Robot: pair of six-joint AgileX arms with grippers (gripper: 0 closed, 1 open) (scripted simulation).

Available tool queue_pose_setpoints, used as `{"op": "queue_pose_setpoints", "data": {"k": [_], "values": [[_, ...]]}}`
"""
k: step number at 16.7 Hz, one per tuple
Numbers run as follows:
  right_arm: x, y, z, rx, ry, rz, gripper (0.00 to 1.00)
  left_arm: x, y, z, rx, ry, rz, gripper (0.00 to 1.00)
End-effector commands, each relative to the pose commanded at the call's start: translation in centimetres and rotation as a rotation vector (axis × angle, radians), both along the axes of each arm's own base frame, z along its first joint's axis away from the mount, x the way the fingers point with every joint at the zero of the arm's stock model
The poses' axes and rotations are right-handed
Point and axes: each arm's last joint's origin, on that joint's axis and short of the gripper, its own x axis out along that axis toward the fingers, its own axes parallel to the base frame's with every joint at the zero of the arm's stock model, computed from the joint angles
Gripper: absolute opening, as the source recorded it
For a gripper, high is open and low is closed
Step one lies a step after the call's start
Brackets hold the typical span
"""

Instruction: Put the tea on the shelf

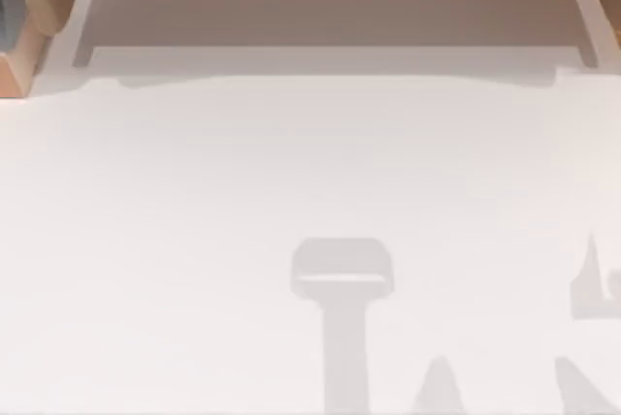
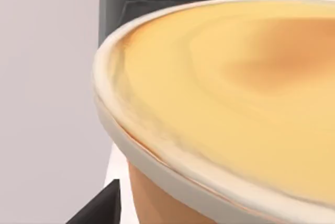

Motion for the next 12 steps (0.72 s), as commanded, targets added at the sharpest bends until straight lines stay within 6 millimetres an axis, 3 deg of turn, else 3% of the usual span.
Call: {"op": "queue_pose_setpoints", "data": {"k": [4,12], "values": [[0.00,0.00,0.00,0.000,0.000,0.000,1.00,0.13,-0.02,-0.02,0.000,0.000,0.000,1.00],[0.00,0.00,0.00,0.000,0.000,0.000,1.00,0.13,-0.02,-0.02,0.000,0.000,0.000,0.40]]}}
